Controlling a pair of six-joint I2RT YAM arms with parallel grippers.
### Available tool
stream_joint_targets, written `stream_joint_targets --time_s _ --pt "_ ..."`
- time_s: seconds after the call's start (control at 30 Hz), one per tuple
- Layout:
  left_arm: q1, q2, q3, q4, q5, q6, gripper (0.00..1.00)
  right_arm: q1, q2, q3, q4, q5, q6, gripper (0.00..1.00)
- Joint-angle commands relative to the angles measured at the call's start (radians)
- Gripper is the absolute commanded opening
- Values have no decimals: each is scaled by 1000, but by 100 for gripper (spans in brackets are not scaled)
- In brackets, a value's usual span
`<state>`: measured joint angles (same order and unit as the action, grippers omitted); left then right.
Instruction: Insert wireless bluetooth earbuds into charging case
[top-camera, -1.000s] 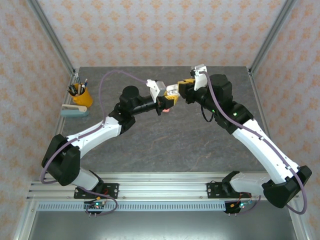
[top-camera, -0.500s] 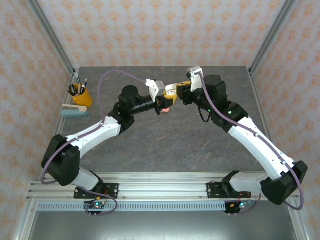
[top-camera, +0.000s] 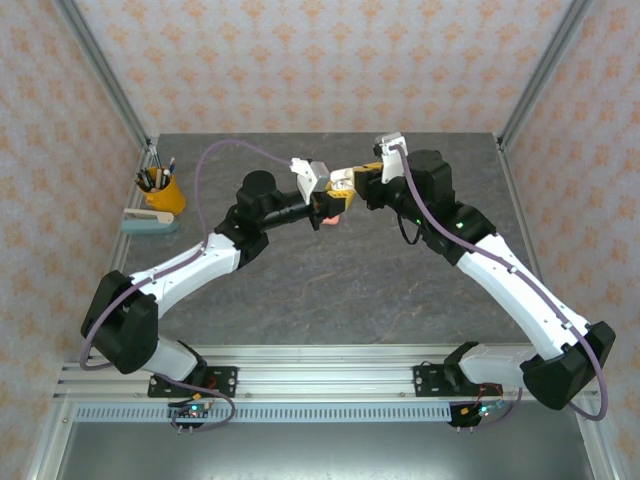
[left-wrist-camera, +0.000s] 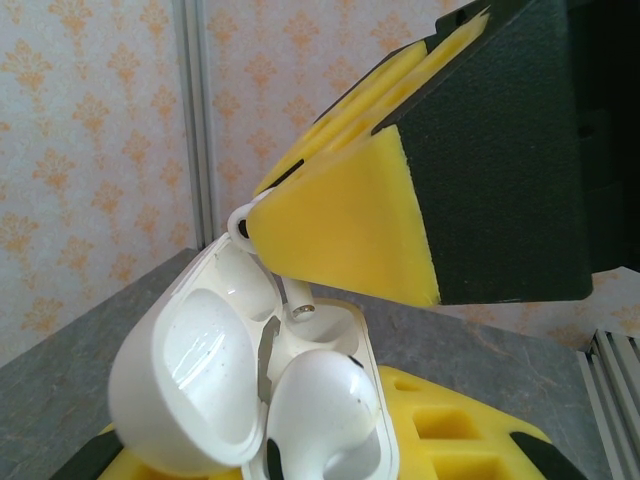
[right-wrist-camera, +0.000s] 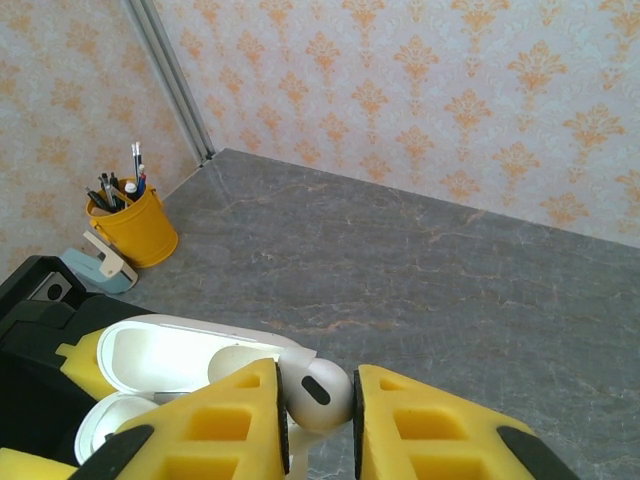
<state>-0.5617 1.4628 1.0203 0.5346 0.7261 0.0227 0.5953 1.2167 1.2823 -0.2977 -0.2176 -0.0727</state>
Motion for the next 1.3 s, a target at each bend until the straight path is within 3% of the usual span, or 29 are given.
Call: stream_joint_targets --time_s 0.0,0.8,1.27 --pt "10 -42 11 19 18 -7 0 4 6 -5 3 -2 -21 21" --pt "10 -22 28 11 14 -17 0 8 -11 -2 3 -52 -39 21" --pt "10 -18 28 12 15 -18 0 64 -23 3 -28 28 -142 20"
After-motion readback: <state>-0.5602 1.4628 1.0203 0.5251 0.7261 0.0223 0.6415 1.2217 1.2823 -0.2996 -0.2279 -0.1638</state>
